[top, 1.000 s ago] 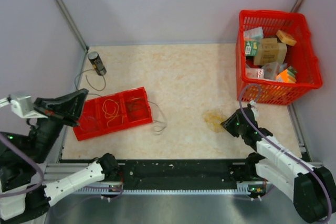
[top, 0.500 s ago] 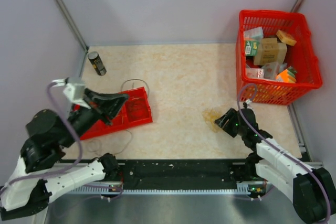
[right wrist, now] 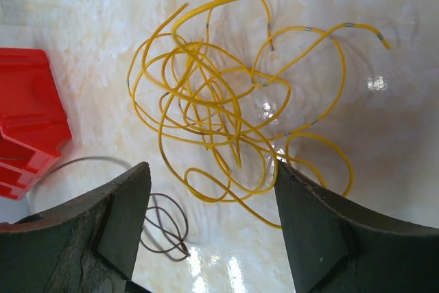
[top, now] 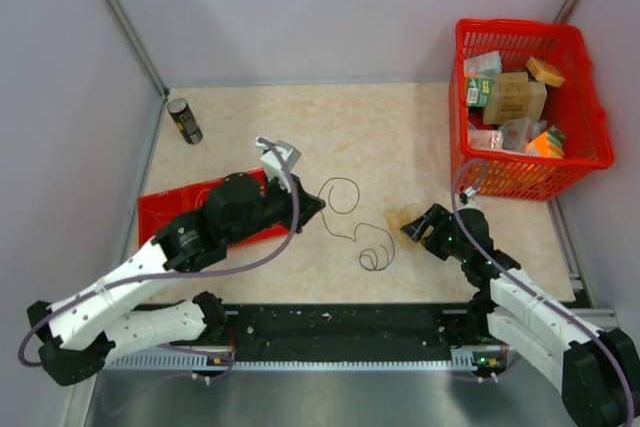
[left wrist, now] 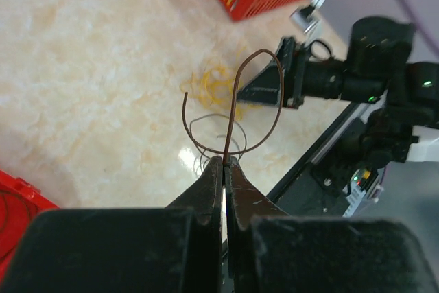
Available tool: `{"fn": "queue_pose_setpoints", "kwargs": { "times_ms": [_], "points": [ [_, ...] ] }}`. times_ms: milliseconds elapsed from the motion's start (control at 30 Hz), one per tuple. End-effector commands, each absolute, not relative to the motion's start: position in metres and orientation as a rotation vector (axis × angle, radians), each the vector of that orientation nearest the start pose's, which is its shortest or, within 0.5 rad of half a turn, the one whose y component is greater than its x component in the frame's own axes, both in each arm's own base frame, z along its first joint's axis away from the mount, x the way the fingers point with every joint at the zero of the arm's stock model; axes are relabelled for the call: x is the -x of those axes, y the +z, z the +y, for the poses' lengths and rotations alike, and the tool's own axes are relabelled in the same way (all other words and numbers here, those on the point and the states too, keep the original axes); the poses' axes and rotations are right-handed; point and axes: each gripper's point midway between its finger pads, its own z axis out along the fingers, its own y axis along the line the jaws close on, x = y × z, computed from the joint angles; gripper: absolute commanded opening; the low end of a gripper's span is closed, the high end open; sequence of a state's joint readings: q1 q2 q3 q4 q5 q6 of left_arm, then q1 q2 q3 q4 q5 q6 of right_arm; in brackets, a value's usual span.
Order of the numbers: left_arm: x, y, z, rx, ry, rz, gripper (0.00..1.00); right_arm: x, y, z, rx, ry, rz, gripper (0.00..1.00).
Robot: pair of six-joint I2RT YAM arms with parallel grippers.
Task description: Untangle the cables
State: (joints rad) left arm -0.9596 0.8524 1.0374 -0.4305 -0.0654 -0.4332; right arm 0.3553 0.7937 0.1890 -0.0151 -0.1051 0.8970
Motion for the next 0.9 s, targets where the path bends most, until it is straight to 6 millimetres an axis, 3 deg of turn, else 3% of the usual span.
{"fn": "queue_pose_setpoints", "kwargs": {
  "times_ms": [0,233,333,367,433,567,633,800,867],
  "points": [
    [-0.181,0.278,-0.282,-0.495,-0.902,1.966,0.00,-0.227,0.057,0.137,-0.516,0.794,2.187,0.72],
    [-0.145,0.183,-0.326,-0.640,-1.038,2.221,0.00,-0.227,0.057,0.137,-0.522,0.800,2.184,0.72],
    [-0.137,0.147,-0.337,-0.707,-0.864,2.288,0.00,-0.227,0.058,0.138,-0.519,0.803,2.182,0.72],
    [-0.144,0.137,-0.336,-0.696,-0.749,2.314,0.00,-0.227,0.058,0.138,-0.520,0.803,2.183,0.72],
    [-0.144,0.119,-0.345,-0.704,-0.689,2.372,0.01,-0.227,0.058,0.137,-0.522,0.804,2.180,0.72],
    [-0.147,0.103,-0.373,-0.714,-0.665,2.381,0.04,-0.226,0.059,0.136,-0.528,0.804,2.166,0.72],
    [-0.154,0.094,-0.377,-0.705,-0.600,2.390,0.06,-0.225,0.060,0.135,-0.530,0.809,2.153,0.72],
    [-0.162,0.090,-0.390,-0.733,-0.599,2.351,0.32,-0.224,0.064,0.132,-0.532,0.817,2.113,0.72],
    [-0.167,0.085,-0.390,-0.732,-0.546,2.363,0.48,-0.223,0.065,0.132,-0.528,0.823,2.105,0.72]
  ]
}}
